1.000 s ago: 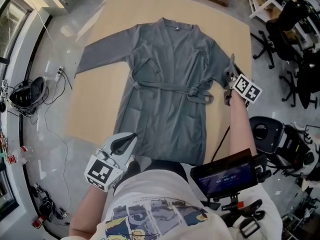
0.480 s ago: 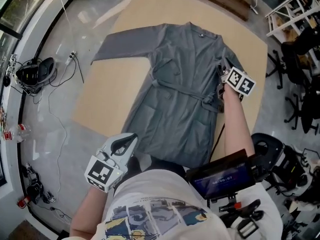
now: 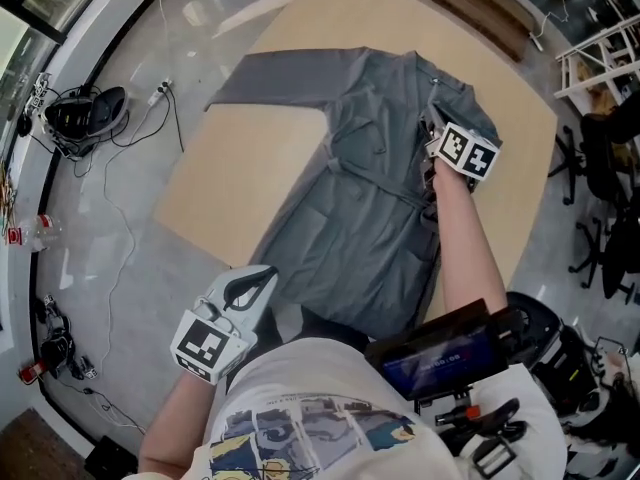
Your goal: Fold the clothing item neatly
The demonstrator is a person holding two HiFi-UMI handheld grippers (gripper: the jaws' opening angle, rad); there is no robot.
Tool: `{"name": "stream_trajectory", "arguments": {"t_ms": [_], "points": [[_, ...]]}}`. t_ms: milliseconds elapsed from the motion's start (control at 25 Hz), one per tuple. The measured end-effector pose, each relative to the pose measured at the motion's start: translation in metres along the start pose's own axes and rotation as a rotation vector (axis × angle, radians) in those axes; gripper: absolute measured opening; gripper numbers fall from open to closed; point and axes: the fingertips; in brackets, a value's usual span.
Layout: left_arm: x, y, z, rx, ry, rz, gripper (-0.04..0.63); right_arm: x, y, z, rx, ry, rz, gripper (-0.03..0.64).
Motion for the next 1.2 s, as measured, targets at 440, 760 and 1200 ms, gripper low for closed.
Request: {"name": "stream_trajectory", "arguments": {"t_ms": [440, 760, 1200], "points": [[-0.003, -0.007, -0.009, -0.02, -0.03, 0.052, 0.008, -0.05, 0.048, -0.036, -0.094, -0.06, 0.109, 0.028], [-0.001, -0.006, -0.013, -0.031, -0.039, 0.044, 0.008, -0.055, 0.054, -0.07, -0.204, -0.115, 0.151, 0.064], [0.006, 0.002, -0.008, -0.018, -0.017, -0.039, 0.008, -0.055, 0.018, -0.07, -0.204, -0.139, 0.16, 0.114]]}}
Point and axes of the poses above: the fingertips, and each gripper's own axes: y forward along the fingers, x to its right, z out of its top, and after that the axes turned 11 degrees about x, right-handed
